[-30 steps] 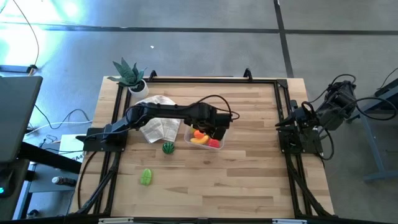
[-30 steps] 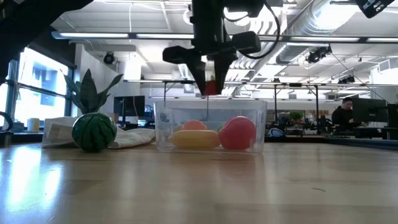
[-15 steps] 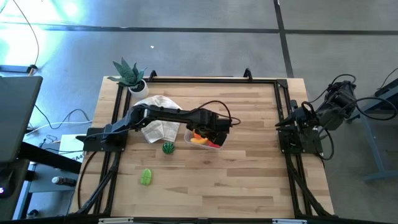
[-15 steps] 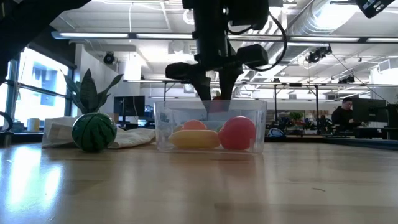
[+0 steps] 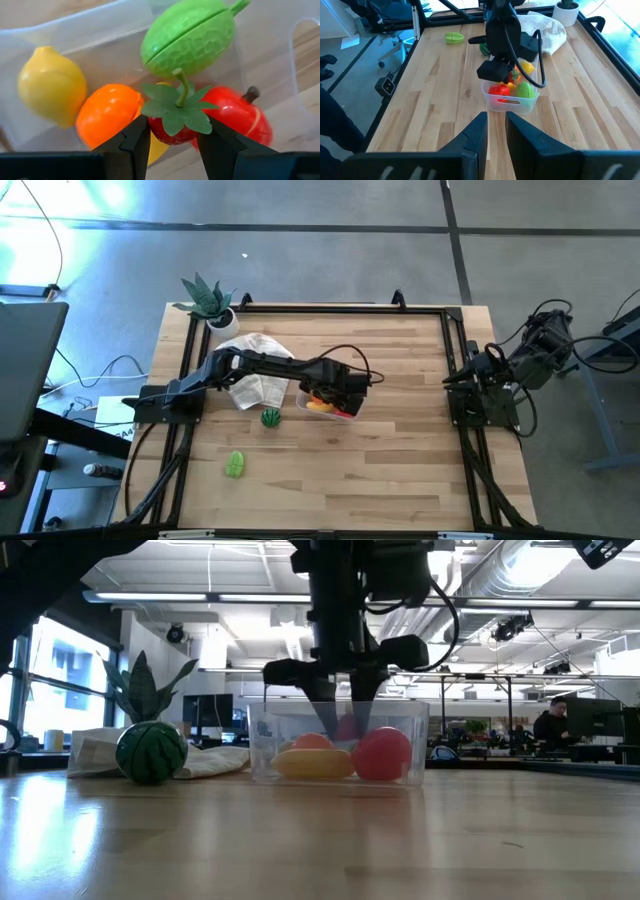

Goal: Pick and placing Produce into tupperware
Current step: Put the red strawberry into the transparent container

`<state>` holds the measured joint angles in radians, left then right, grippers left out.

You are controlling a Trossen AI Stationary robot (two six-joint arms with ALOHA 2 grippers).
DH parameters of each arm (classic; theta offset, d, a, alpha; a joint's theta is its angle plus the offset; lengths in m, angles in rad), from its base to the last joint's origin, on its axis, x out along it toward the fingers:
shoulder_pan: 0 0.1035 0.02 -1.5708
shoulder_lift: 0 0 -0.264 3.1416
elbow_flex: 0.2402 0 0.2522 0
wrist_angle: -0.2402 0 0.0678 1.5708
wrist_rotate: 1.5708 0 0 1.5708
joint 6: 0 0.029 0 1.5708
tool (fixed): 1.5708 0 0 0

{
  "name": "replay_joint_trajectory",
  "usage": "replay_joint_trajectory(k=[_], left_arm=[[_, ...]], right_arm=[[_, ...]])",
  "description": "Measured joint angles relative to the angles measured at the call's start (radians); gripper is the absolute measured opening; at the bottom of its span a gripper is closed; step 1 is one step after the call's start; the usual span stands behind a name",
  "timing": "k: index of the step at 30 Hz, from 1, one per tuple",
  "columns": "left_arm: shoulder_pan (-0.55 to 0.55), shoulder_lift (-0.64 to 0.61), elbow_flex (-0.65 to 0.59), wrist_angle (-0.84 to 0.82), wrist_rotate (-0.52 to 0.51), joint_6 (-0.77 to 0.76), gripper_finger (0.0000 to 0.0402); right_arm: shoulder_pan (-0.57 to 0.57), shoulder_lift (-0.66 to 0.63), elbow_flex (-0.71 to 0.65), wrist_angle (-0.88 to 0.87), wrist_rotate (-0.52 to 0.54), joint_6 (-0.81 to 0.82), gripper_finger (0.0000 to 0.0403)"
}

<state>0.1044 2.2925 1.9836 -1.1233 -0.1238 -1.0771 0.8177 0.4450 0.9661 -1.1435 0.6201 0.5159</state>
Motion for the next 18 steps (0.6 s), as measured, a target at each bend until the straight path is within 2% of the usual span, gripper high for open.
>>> replay_joint_trajectory(k=[14,18], left_arm=[[0.000,0.000,-0.017,0.028,0.026,0.031,0.0134],[0.000,0.000,-0.017,0.034,0.026,0.051,0.0149]], right_arm=[[0.000,0.000,0.000,0.000,0.000,0.000,0.0058],[0.000,0.000,0.000,0.000,0.000,0.000,0.0058]])
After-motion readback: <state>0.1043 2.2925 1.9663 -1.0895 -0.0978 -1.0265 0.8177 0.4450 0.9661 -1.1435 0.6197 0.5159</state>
